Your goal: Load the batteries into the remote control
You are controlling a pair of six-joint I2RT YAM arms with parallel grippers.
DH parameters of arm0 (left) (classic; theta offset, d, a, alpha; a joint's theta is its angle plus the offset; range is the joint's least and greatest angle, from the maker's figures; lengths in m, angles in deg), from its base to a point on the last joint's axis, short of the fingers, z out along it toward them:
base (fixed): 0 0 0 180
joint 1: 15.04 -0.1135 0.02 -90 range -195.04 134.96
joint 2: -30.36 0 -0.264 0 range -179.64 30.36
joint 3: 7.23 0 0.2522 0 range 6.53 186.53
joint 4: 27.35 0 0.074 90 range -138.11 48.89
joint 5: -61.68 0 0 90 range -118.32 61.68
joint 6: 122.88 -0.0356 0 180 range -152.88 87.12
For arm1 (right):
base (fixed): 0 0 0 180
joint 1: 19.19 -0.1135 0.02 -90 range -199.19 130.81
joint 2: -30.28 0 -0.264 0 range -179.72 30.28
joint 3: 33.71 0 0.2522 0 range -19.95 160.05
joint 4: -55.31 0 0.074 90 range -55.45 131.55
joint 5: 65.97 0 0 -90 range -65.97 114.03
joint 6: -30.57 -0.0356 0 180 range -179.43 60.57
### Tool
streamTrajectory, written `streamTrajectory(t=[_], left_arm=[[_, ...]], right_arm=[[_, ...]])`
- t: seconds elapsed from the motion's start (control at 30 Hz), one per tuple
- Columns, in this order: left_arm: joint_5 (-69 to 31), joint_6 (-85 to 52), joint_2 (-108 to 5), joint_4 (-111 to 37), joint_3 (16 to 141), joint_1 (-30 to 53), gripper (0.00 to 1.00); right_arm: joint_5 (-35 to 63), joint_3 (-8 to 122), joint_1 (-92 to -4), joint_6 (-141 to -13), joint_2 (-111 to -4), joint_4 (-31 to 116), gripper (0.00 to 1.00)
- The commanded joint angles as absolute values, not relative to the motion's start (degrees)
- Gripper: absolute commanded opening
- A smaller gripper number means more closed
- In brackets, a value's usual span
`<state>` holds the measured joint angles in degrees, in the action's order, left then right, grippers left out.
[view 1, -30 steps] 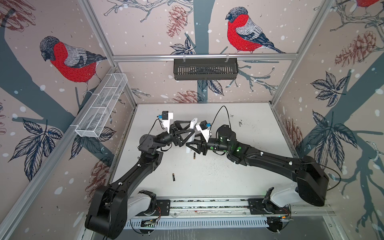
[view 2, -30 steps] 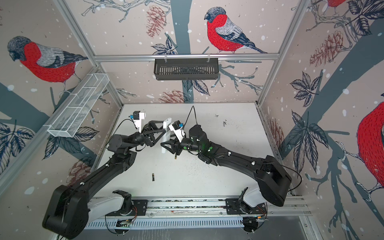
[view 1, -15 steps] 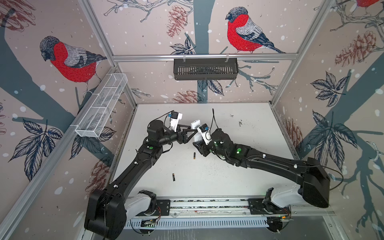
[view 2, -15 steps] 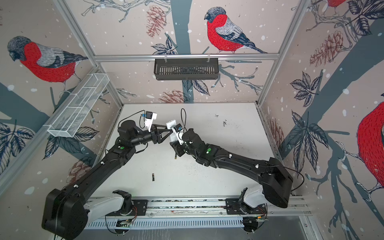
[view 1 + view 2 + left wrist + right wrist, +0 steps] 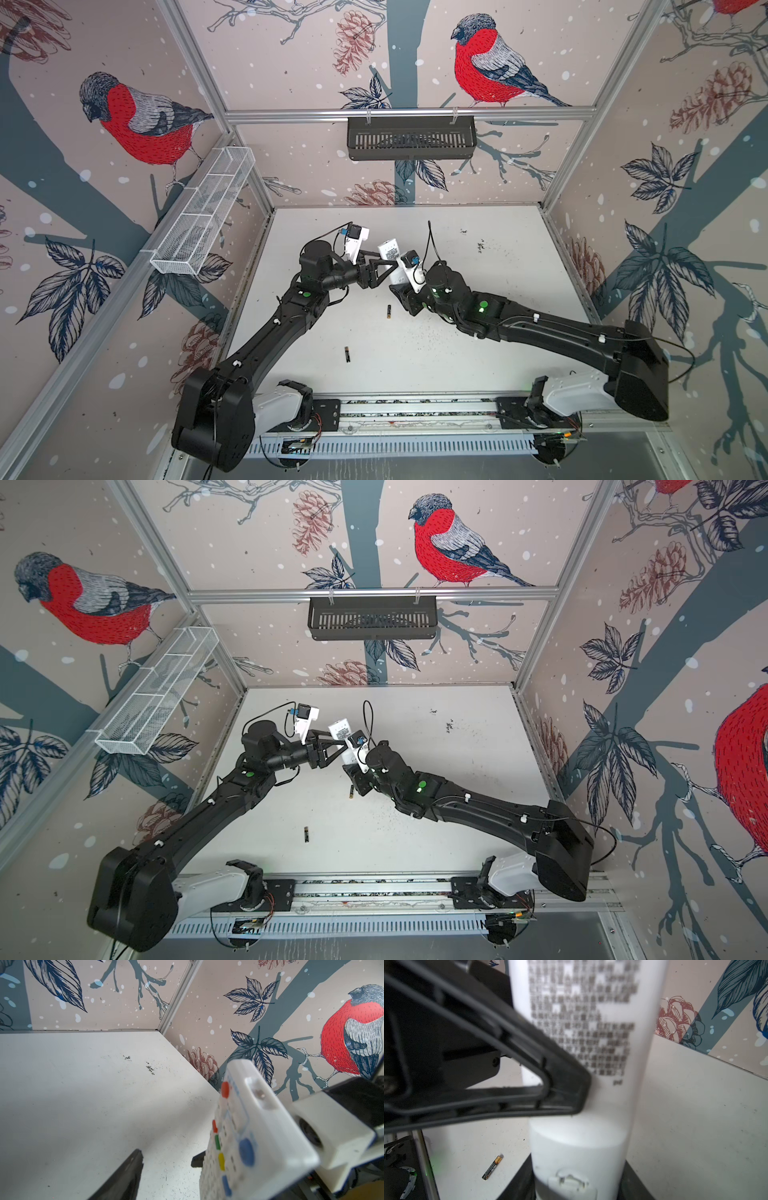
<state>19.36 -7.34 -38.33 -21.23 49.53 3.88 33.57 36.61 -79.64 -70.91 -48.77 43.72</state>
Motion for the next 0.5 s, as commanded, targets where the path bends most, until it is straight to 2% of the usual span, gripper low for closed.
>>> streamTrajectory(t=[0.0, 0.1, 0.47], left_arm=[[18.92, -4.05, -40.16, -15.37, 49.51, 5.04, 0.69], [17.13, -4.58, -40.97, -16.03, 50.12, 6.14, 0.59], [16.96, -6.02, -41.19, -18.43, 51.59, 6.14, 0.35]], right_arm=[[35.11, 36.55, -80.63, -68.35, -48.03, 48.23, 0.38], [36.25, 36.52, -80.87, -68.09, -47.98, 48.04, 0.37], [37.93, 35.96, -81.37, -66.59, -48.37, 47.96, 0.38]])
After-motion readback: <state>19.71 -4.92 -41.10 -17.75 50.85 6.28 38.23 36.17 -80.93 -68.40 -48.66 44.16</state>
